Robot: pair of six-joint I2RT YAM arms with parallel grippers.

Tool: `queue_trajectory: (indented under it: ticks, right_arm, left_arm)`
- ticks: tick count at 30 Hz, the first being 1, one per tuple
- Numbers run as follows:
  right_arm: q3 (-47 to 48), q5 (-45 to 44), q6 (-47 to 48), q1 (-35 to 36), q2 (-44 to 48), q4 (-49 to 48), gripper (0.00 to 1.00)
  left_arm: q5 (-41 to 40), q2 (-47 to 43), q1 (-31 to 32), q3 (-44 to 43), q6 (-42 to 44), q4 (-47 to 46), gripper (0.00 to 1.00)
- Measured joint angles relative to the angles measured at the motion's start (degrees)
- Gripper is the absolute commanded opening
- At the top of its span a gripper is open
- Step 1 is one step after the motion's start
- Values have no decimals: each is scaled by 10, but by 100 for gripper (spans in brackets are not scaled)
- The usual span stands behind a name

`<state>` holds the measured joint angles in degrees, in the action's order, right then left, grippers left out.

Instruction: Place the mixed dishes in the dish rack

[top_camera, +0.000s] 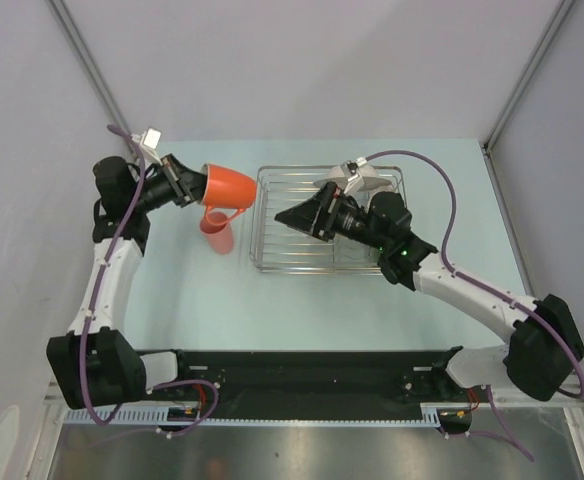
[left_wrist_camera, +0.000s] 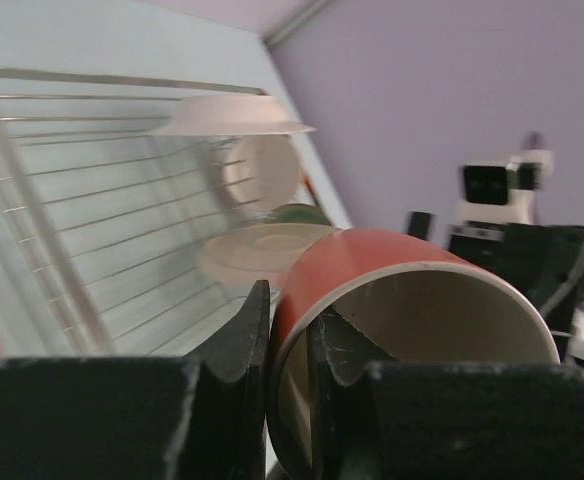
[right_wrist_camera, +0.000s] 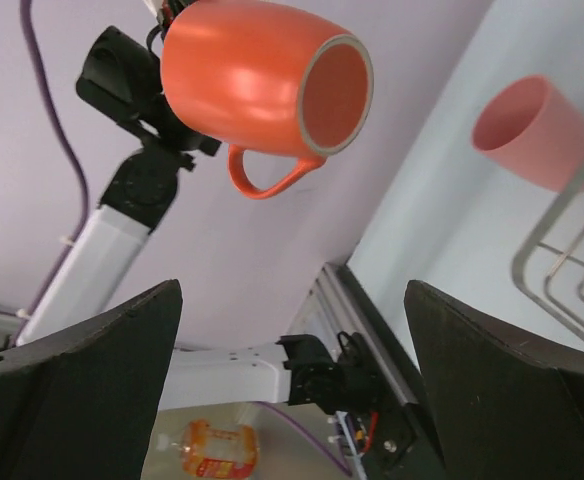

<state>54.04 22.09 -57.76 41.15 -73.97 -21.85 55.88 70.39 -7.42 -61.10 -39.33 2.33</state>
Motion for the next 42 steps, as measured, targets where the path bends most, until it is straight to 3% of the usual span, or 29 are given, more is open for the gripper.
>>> queue_trajectory:
  ticks: [6,13,29,42]
  right_arm:
    - [-3,27,-53,11,-42,-78,100]
    - [-4,46,-94,12,-63,-150,100]
    - [-17,70,-214,10,-137,-357,100]
    - [2,78,-235,19,-176,-376,91]
  left_arm:
    - [101,0,18,47,-198,-234,0]
    - [141,0,58,64,-269,-333,0]
    - [137,1,92,76,-246,-308,0]
    - [120,11,104,72,-171,-224,0]
